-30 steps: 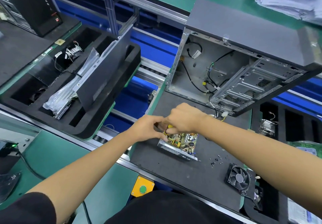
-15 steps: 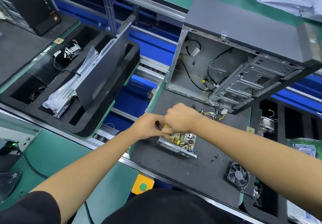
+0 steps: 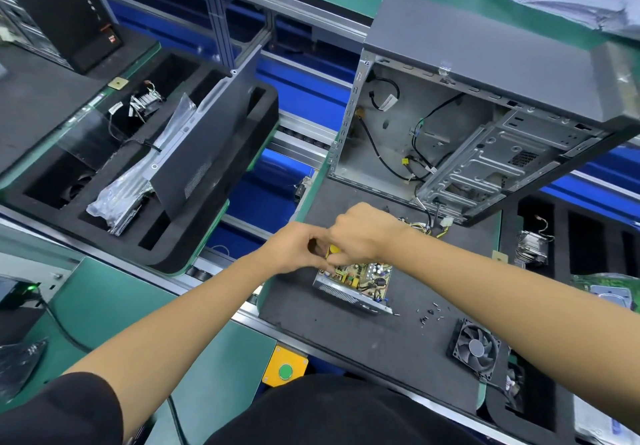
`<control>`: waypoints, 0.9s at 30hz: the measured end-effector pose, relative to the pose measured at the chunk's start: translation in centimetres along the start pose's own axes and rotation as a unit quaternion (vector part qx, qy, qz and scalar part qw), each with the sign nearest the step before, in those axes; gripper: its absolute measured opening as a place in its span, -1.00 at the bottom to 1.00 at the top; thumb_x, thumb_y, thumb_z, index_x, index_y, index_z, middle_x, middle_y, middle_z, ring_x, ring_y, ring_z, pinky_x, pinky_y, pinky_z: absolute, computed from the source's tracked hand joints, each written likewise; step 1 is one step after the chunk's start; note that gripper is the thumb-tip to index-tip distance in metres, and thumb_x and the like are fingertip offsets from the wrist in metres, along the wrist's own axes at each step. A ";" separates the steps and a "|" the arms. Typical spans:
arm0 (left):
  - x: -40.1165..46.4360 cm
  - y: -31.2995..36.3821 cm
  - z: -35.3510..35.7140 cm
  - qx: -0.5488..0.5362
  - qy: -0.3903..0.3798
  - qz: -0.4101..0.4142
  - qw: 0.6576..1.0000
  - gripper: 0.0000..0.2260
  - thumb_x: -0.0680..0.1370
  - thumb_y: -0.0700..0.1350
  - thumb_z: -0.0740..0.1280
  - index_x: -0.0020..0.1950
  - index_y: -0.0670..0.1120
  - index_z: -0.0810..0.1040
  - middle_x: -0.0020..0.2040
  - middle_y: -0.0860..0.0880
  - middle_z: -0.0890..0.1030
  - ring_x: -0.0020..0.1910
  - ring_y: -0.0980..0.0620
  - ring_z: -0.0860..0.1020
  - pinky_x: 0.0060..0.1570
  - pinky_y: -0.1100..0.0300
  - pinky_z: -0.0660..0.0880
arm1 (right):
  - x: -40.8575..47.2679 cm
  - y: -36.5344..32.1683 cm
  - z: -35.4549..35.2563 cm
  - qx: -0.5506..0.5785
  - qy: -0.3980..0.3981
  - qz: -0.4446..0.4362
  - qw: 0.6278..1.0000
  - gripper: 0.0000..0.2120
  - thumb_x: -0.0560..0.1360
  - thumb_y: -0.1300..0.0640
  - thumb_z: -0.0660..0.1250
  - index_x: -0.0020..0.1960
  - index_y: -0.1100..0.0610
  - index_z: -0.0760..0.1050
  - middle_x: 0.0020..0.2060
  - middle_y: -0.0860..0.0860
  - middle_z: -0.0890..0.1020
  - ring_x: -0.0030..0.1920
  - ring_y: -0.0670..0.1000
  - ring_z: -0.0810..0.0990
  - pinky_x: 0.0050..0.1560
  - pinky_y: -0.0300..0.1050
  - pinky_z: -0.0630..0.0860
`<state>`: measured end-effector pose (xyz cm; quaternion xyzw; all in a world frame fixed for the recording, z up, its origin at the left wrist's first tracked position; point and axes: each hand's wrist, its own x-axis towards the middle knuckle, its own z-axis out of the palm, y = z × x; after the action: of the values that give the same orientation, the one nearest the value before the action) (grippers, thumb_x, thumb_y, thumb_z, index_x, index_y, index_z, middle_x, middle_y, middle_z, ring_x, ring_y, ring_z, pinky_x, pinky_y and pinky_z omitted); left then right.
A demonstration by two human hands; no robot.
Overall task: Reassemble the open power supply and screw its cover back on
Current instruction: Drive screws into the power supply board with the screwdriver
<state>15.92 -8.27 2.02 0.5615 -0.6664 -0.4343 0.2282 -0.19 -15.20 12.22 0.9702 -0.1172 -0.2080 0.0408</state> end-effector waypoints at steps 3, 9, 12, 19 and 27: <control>0.1 -0.2 -0.4 -0.001 -0.017 -0.015 1.000 -0.77 0.35 0.03 0.65 -0.08 0.06 0.70 -0.24 0.10 0.70 -0.23 0.10 0.64 -0.16 0.08 0.57 | -0.5 0.6 -0.6 0.073 0.006 -0.048 0.996 -0.76 0.51 -0.10 0.30 0.12 -0.07 0.36 -0.21 -0.08 0.48 -0.35 0.10 0.44 -0.37 -0.07 0.33; -0.3 0.0 -0.7 0.013 -0.046 -0.004 0.999 -0.83 0.46 -0.09 0.58 -0.02 0.14 0.71 -0.19 0.19 0.72 -0.18 0.22 0.66 -0.12 0.26 0.55 | -0.4 0.4 -0.3 0.023 0.017 -0.037 0.999 -0.83 0.56 -0.02 0.25 0.12 -0.02 0.38 -0.39 0.00 0.44 -0.34 0.18 0.52 -0.38 -0.06 0.36; -0.7 0.6 -0.6 -0.018 -0.028 -0.006 0.999 -0.66 0.34 0.04 0.66 -0.07 0.39 0.62 -0.18 0.24 0.71 -0.18 0.26 0.67 -0.13 0.42 0.53 | -0.1 0.3 0.0 0.019 0.032 -0.019 0.999 -0.80 0.54 -0.06 0.25 0.13 -0.02 0.45 -0.47 -0.04 0.26 -0.40 0.16 0.42 -0.41 -0.10 0.27; -0.2 0.7 0.5 0.047 -0.002 -0.011 0.999 -0.74 0.35 0.16 0.62 -0.15 0.28 0.55 -0.31 0.35 0.59 -0.30 0.28 0.54 -0.32 0.39 0.38 | -0.2 0.2 0.8 0.060 0.024 0.024 0.998 -0.71 0.51 -0.12 0.25 0.17 -0.06 0.53 -0.46 -0.06 0.35 -0.47 0.03 0.36 -0.44 -0.12 0.24; 2.0 4.7 0.8 0.042 0.032 -0.015 0.998 -0.71 0.29 0.16 0.65 -0.33 0.15 0.54 -0.38 0.23 0.59 -0.37 0.26 0.51 -0.37 0.39 0.36 | -4.6 1.7 0.9 0.196 0.060 0.086 0.975 -0.82 0.47 -0.04 0.23 -0.02 -0.12 0.23 -0.39 -0.11 0.48 -0.31 0.08 0.51 -0.42 -0.10 0.21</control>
<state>12.22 -9.91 5.17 0.5943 -0.6679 -0.3910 0.2185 -4.99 -15.75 13.45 0.9563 -0.2361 -0.1185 -0.1253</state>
